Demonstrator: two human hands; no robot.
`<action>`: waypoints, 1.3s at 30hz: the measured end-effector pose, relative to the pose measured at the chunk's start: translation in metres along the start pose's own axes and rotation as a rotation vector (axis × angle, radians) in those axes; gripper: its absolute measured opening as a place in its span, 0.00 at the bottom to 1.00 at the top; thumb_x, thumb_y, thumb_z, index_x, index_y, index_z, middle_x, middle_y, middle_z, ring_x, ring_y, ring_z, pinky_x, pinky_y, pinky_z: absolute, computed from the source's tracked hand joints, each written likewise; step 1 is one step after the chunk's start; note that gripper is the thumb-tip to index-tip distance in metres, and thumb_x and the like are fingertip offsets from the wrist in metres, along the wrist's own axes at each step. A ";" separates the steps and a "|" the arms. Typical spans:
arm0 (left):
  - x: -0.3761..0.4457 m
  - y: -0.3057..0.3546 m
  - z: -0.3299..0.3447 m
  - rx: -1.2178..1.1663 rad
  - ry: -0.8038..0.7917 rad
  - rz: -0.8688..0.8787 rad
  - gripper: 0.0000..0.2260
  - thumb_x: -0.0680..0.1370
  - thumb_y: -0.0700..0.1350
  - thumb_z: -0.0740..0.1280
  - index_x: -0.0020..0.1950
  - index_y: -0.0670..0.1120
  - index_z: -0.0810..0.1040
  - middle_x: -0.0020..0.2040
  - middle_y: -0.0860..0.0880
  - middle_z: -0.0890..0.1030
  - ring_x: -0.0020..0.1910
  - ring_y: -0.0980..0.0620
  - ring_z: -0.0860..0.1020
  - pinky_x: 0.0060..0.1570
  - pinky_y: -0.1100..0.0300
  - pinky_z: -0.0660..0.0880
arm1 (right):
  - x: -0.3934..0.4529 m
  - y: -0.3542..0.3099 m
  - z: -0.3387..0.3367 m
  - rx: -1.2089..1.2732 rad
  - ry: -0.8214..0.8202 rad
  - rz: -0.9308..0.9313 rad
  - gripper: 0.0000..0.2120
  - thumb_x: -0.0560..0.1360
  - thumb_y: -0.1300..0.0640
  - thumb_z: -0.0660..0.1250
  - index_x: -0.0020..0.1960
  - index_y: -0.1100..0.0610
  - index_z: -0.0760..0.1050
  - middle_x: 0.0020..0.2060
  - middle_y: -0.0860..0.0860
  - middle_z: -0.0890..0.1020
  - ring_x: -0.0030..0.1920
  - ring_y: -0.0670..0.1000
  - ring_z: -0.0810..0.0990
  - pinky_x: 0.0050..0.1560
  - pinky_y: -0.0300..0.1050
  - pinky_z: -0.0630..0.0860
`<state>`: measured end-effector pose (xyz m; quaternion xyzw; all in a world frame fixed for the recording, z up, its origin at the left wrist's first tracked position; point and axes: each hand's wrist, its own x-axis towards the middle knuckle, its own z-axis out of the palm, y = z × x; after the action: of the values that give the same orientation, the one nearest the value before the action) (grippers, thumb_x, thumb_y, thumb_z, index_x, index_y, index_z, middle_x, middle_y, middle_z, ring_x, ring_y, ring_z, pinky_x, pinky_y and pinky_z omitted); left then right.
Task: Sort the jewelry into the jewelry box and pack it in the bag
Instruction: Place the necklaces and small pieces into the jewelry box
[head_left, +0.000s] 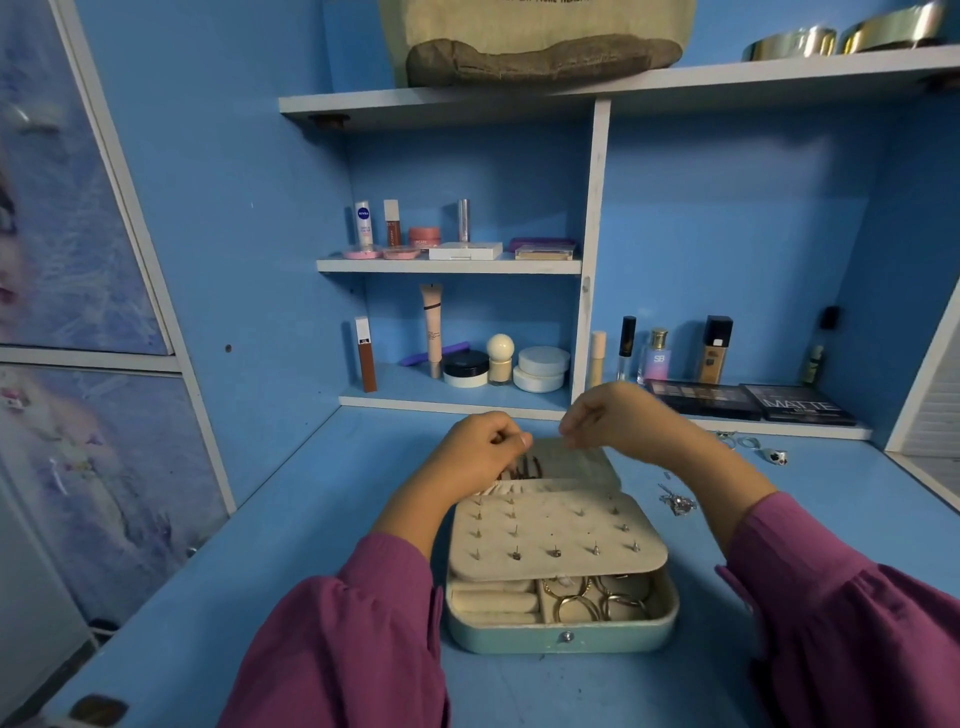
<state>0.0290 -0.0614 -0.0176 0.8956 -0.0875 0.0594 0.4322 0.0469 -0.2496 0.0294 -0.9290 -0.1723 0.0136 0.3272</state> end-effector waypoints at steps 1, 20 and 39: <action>0.001 -0.001 0.001 -0.031 0.023 -0.006 0.06 0.79 0.48 0.64 0.45 0.49 0.77 0.39 0.51 0.81 0.39 0.54 0.78 0.42 0.58 0.74 | -0.001 0.004 -0.009 0.019 0.018 0.003 0.05 0.71 0.60 0.73 0.41 0.50 0.81 0.42 0.48 0.84 0.46 0.49 0.81 0.53 0.46 0.78; 0.001 0.002 0.000 -0.270 0.118 -0.066 0.07 0.79 0.46 0.65 0.48 0.47 0.81 0.40 0.52 0.82 0.33 0.56 0.71 0.33 0.66 0.69 | -0.006 0.052 -0.020 -0.459 -0.182 0.367 0.14 0.71 0.56 0.69 0.28 0.56 0.74 0.22 0.46 0.76 0.27 0.46 0.72 0.32 0.37 0.68; 0.005 0.054 -0.007 -0.380 -0.055 0.133 0.06 0.77 0.39 0.68 0.52 0.45 0.80 0.48 0.49 0.84 0.48 0.58 0.82 0.51 0.71 0.74 | -0.026 -0.016 -0.078 0.473 0.291 0.057 0.08 0.75 0.60 0.65 0.42 0.64 0.80 0.31 0.49 0.84 0.29 0.43 0.77 0.37 0.39 0.71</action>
<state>0.0225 -0.0896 0.0288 0.7916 -0.1678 0.0458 0.5858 0.0281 -0.2932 0.0979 -0.8235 -0.0893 -0.0707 0.5558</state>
